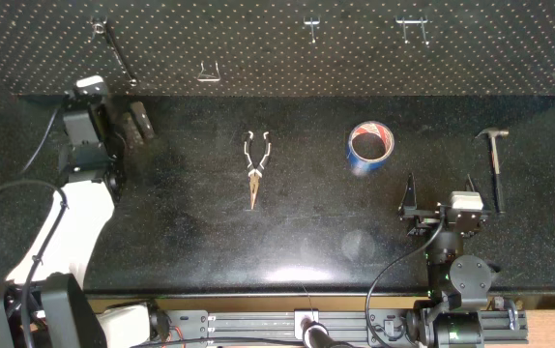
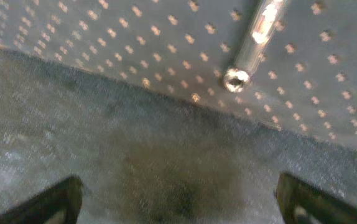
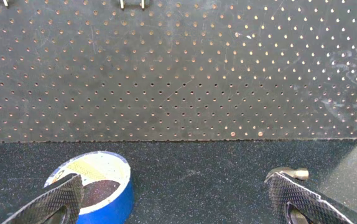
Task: Place Tools Onto Pegboard
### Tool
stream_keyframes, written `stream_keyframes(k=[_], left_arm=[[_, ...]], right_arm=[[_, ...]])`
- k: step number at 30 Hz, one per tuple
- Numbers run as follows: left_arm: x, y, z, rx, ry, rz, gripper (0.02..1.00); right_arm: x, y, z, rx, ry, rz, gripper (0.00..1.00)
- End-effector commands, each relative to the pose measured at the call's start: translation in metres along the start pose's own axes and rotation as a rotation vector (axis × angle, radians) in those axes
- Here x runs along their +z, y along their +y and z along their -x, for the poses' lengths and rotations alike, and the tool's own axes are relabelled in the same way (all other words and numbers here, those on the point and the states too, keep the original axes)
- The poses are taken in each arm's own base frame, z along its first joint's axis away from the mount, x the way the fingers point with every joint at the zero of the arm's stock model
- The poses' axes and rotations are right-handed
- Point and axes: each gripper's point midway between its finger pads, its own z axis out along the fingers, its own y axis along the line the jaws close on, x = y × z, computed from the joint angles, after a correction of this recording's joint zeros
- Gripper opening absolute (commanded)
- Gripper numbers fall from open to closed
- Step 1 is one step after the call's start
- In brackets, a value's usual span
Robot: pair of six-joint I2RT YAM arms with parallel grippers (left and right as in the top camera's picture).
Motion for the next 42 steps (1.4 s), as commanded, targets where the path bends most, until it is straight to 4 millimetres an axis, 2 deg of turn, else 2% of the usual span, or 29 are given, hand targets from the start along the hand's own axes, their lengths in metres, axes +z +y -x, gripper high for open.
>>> stream_keyframes(k=[1, 2, 3, 5, 6, 8, 9, 10, 11, 13, 15, 18, 23, 30, 34, 37, 42], left_arm=[[-0.071, -0.065, -0.015, 0.073, 0.233, -0.144, 0.993], [-0.089, -0.081, -0.026, 0.078, 0.277, -0.164, 0.993], [-0.116, -0.102, -0.052, 0.087, 0.387, -0.163, 0.993], [-0.150, -0.128, -0.093, 0.137, 0.628, -0.118, 0.993], [-0.163, -0.146, -0.100, 0.122, 0.741, -0.118, 0.993], [-0.175, -0.182, -0.097, 0.097, 0.894, -0.181, 0.993], [-0.166, -0.204, -0.081, 0.097, 0.924, -0.183, 0.993], [-0.157, -0.215, -0.072, 0.142, 0.913, -0.200, 0.993], [-0.151, -0.222, -0.072, 0.209, 0.916, -0.223, 0.993], [-0.139, -0.228, -0.085, 0.243, 0.943, -0.183, 0.993], [-0.125, -0.222, -0.091, 0.159, 0.941, -0.065, 0.993], [-0.097, -0.217, -0.115, 0.218, 0.986, 0.013, 0.993], [-0.063, -0.230, -0.123, 0.224, 0.940, 0.002, 0.996], [-0.044, -0.233, -0.138, 0.320, 0.958, -0.032, 0.996], [-0.036, -0.236, -0.136, 0.327, 0.939, -0.066, 0.993], [-0.030, -0.242, -0.142, 0.331, 0.936, -0.112, 0.996], [-0.023, -0.237, -0.149, 0.315, 0.970, -0.102, 0.996]], right_arm=[[0.000, 0.001, -0.001, -0.015, 0.000, 0.001, 0.976], [0.000, 0.001, -0.001, -0.015, 0.000, 0.001, 0.976], [0.000, 0.001, -0.001, -0.015, 0.000, 0.001, 0.976], [0.000, 0.001, -0.001, -0.015, 0.000, 0.001, 0.976], [0.000, 0.001, -0.001, -0.015, 0.000, 0.001, 0.976], [0.000, 0.001, -0.001, -0.015, 0.000, 0.001, 0.976], [0.000, 0.001, -0.001, -0.015, 0.000, 0.001, 0.976], [0.000, 0.001, -0.001, -0.015, 0.000, 0.001, 0.976], [0.000, 0.001, -0.001, -0.015, 0.000, 0.001, 0.974], [0.000, 0.001, -0.001, -0.015, 0.000, 0.001, 0.976], [0.000, 0.001, -0.001, -0.015, 0.000, 0.001, 0.976], [0.000, 0.001, -0.001, -0.014, 0.000, 0.001, 0.976], [0.000, 0.001, -0.001, -0.015, 0.000, 0.001, 0.976], [0.000, 0.001, -0.001, -0.015, 0.000, 0.001, 0.976], [0.000, 0.001, -0.001, -0.015, 0.000, 0.001, 0.976], [0.000, 0.001, -0.001, -0.014, 0.000, 0.001, 0.976], [0.000, 0.001, -0.001, -0.015, 0.000, 0.001, 0.976]])
